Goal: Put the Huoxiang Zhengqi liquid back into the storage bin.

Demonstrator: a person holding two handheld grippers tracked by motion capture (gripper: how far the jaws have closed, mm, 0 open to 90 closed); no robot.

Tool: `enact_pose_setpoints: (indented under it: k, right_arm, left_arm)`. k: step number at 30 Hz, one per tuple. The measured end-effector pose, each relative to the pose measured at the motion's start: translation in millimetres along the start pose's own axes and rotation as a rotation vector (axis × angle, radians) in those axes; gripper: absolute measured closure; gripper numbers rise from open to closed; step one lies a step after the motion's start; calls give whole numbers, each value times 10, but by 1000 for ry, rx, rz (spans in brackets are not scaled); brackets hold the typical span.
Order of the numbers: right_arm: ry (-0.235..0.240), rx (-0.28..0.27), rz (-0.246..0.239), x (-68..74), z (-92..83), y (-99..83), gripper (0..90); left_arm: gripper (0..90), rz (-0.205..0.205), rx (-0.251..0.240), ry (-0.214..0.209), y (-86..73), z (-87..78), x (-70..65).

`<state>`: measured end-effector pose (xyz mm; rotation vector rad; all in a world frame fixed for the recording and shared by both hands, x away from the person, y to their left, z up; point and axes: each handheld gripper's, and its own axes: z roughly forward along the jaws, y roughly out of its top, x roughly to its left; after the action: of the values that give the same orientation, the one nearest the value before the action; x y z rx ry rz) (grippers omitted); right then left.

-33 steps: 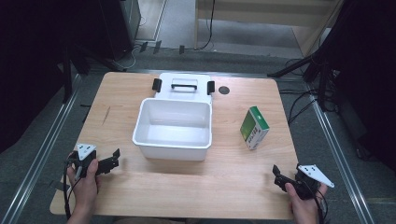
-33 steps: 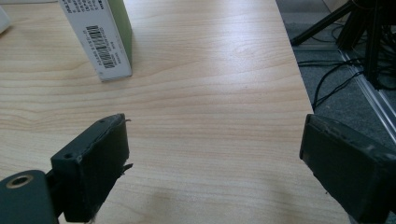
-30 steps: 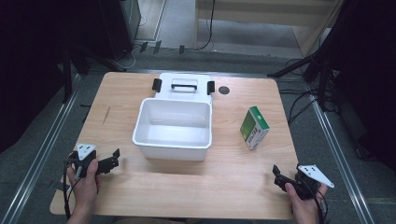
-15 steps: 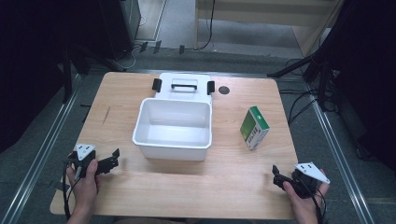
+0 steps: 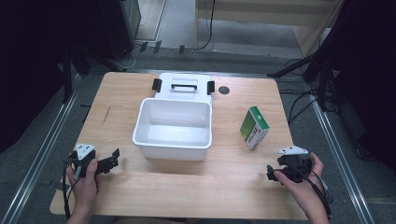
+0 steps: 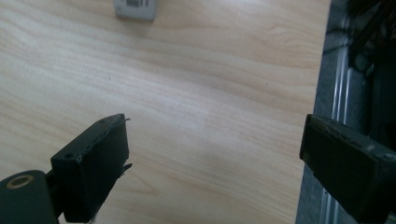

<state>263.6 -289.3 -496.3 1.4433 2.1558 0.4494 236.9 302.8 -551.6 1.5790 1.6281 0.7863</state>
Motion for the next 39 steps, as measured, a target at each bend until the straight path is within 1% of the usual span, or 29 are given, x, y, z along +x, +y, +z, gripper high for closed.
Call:
enact_pose_setpoints:
  k: [1, 2, 3, 4, 5, 6, 9, 11, 12, 13, 14, 15, 18, 19, 20, 21, 22, 24, 25, 26, 27, 29, 30, 31, 34, 36, 39]
  right_arm:
    - [0, 73, -35, -8, -20, 95, 79]
    - [0, 73, -35, -8, -20, 95, 79]
    - [4, 142, -59, -11, -59, 196, 79]
    - [6, 169, -75, -10, -80, 246, 79]
    - [6, 169, -75, -10, -80, 246, 79]
    - [3, 188, -92, -6, -100, 294, 79]
    - [-3, 249, -119, 19, -149, 444, 78]
    - [13, 281, -119, 35, -175, 545, 78]
    - [29, 304, -128, 58, -192, 643, 78]
    - [29, 304, -128, 58, -192, 643, 78]
    - [36, 320, -130, 71, -197, 690, 78]
    - [53, 346, -139, 86, -196, 778, 75]
    - [63, 352, -141, 89, -210, 869, 76]
    - [83, 354, -126, 81, -237, 960, 84]
    - [83, 354, -126, 81, -237, 960, 84]
    - [92, 352, -111, 72, -260, 1048, 123]
    - [92, 352, -111, 72, -260, 1048, 123]
    - [110, 366, -89, 66, -263, 1139, 134]
    - [115, 371, -88, 68, -262, 1175, 140]
    - [117, 375, -85, 70, -259, 1200, 142]
    - [122, 389, -74, 72, -248, 1269, 160]
    - [121, 394, -74, 70, -242, 1302, 171]
    - [123, 397, -73, 68, -236, 1335, 189]
    - [137, 402, -68, 60, -226, 1398, 225]
    - [149, 408, -66, 51, -205, 1455, 229]
    - [156, 417, -55, 34, -174, 1537, 254]
    - [161, 429, -45, 29, -153, 1589, 278]
  left_arm:
    - [20, 0, 1, 0, 0, -1, 1]
    - [20, 0, 1, -1, 0, 0, 0]
    - [20, 0, 1, -1, 0, 1, 0]
    - [20, 1, 1, -1, 1, 2, 0]
    - [20, 1, 1, -1, 1, 2, 0]
    - [20, 1, 3, -1, 1, 2, 0]
    - [20, 1, 5, -1, 2, 2, 0]
    - [20, 1, 3, -1, 1, 2, 0]
    - [20, 1, 5, -2, 2, 2, 0]
    - [20, 0, 3, -2, 1, 3, 1]
    - [20, -1, 2, -3, 1, 3, 2]
    - [20, -1, 3, -4, 1, 3, 3]
    - [20, -2, 5, -5, 3, 6, 4]
    - [20, -1, 5, -5, 3, 6, 4]
    - [20, -1, 4, -6, 4, 6, 5]
    - [20, -1, 5, -6, 4, 7, 5]
    - [20, -1, 5, -6, 4, 7, 4]
    - [20, -1, 6, -7, 5, 7, 5]
    - [20, -1, 6, -7, 5, 6, 6]
    - [20, -1, 6, -8, 5, 7, 8]
    - [20, -3, 6, -9, 5, 7, 7]
    - [20, -3, 6, -9, 5, 7, 8]
    - [20, -3, 6, -10, 5, 8, 9]
    - [20, -4, 6, -10, 5, 9, 8]
    - [20, -6, 6, -11, 5, 9, 11]
    - [20, -5, 6, -11, 5, 9, 11]
    - [20, -5, 7, -12, 5, 10, 11]
